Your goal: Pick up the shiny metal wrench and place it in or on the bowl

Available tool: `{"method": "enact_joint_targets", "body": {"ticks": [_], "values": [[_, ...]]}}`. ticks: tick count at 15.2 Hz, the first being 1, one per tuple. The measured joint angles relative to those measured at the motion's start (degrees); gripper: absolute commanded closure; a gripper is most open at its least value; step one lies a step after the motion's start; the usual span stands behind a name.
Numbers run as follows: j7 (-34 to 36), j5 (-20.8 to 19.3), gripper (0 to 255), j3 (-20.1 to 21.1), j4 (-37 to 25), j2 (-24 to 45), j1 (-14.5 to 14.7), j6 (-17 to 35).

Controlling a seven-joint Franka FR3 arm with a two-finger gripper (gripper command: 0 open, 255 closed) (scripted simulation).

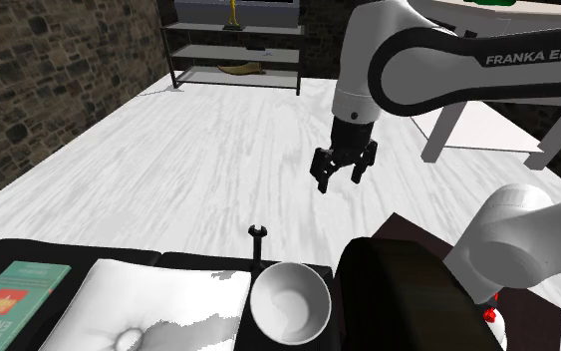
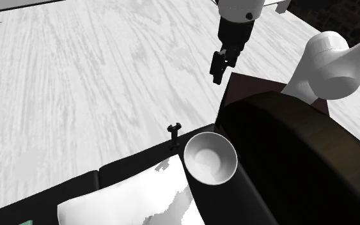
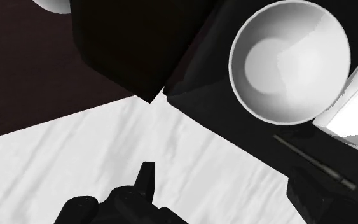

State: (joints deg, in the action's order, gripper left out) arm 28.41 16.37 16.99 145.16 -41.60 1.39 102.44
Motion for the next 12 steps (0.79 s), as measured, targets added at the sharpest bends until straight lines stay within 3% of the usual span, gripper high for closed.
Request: {"method": "enact_joint_targets", "body": {"ticks": [6,12], "values": [[12.92,2.72,0,9.86,-1.82,7.62,-1.18,10.46],[27.79,-1.04,0,20.60,-7.98,20.15,-6.00,20.73]]}}
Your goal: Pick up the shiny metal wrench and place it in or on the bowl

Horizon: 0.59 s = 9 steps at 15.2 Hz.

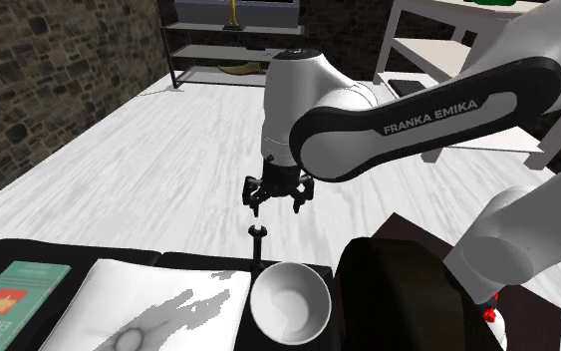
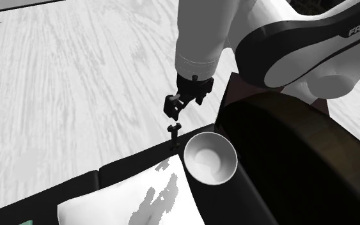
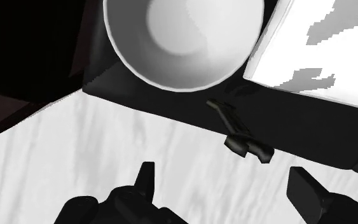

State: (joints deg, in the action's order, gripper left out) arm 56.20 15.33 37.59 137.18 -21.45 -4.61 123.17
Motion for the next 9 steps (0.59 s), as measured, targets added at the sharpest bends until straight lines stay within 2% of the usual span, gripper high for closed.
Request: {"method": "enact_joint_targets", "body": {"ticks": [2,4,9], "values": [[6.06,-3.41,0,3.78,-2.76,4.98,-2.26,2.93],[9.35,-5.36,0,5.55,-3.68,7.38,-3.20,4.58],[12.02,-7.97,0,7.36,-2.58,10.99,-4.17,8.85]]}}
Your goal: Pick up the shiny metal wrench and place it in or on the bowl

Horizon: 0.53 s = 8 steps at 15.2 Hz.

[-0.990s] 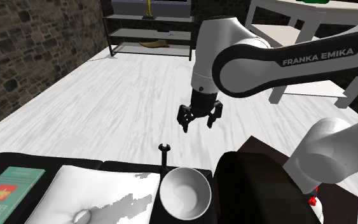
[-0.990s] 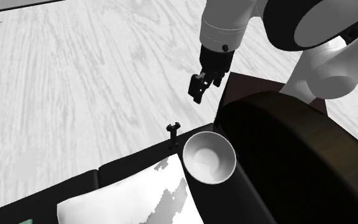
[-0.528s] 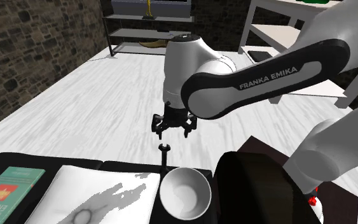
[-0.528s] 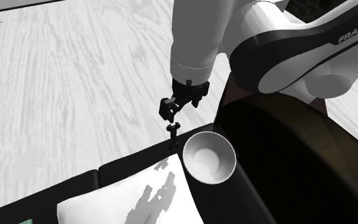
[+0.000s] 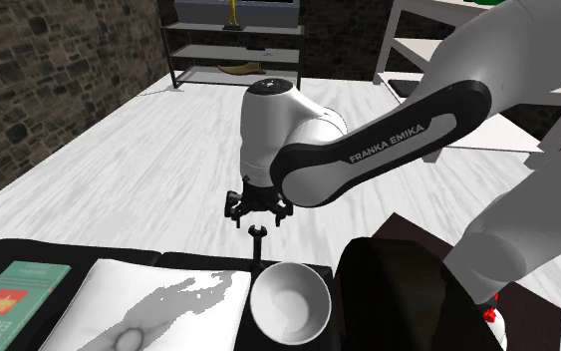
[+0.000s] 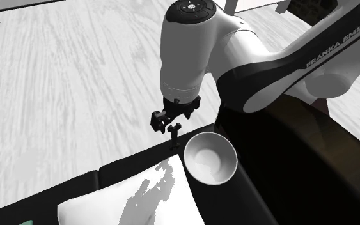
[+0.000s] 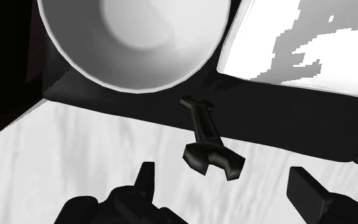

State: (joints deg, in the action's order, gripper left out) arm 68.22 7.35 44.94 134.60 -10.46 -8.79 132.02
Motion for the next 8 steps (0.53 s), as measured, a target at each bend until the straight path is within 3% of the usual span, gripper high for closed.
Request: {"method": "enact_joint_targets", "body": {"ticks": [8], "values": [[0.87,-1.29,0,0.56,0.92,1.64,-0.43,2.25]]}}
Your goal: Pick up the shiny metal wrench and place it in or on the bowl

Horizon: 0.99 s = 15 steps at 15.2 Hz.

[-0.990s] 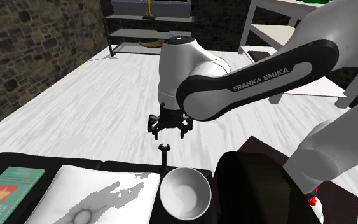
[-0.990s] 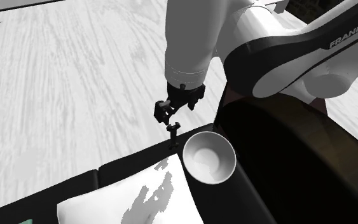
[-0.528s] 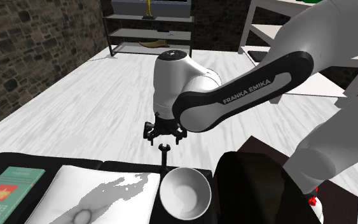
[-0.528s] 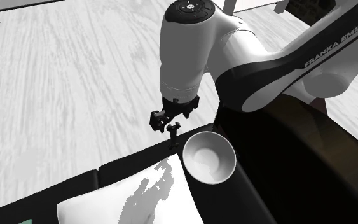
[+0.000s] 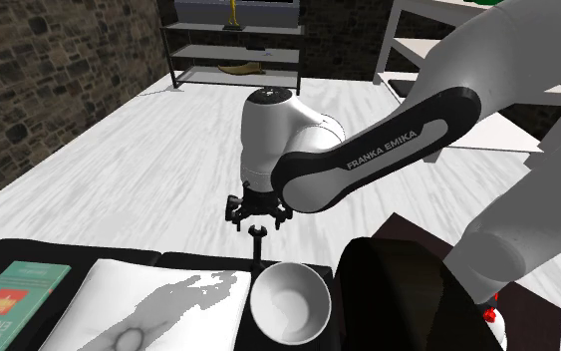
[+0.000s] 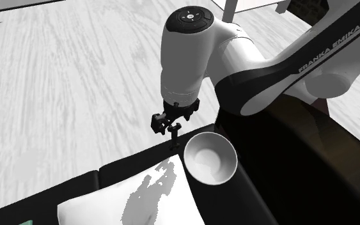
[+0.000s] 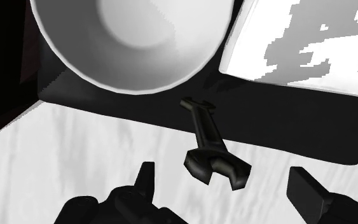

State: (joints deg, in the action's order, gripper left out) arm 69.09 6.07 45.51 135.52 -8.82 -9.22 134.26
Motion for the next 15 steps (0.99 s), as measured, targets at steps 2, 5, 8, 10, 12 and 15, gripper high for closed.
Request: {"method": "enact_joint_targets", "body": {"ticks": [2,5,8,10,12,15], "values": [[0.00,0.00,255,0.00,0.00,0.00,0.00,0.00],[0.00,0.00,255,0.00,-0.01,-0.01,0.00,0.01],[-0.01,0.01,255,-0.01,-0.01,-0.02,0.00,0.00],[-0.01,0.00,255,-0.01,-0.01,-0.01,0.00,0.00],[-0.28,0.34,255,-0.16,-0.13,-0.42,0.09,-0.45],[-1.16,1.48,255,-0.73,-1.01,-1.91,0.42,-2.51]]}}
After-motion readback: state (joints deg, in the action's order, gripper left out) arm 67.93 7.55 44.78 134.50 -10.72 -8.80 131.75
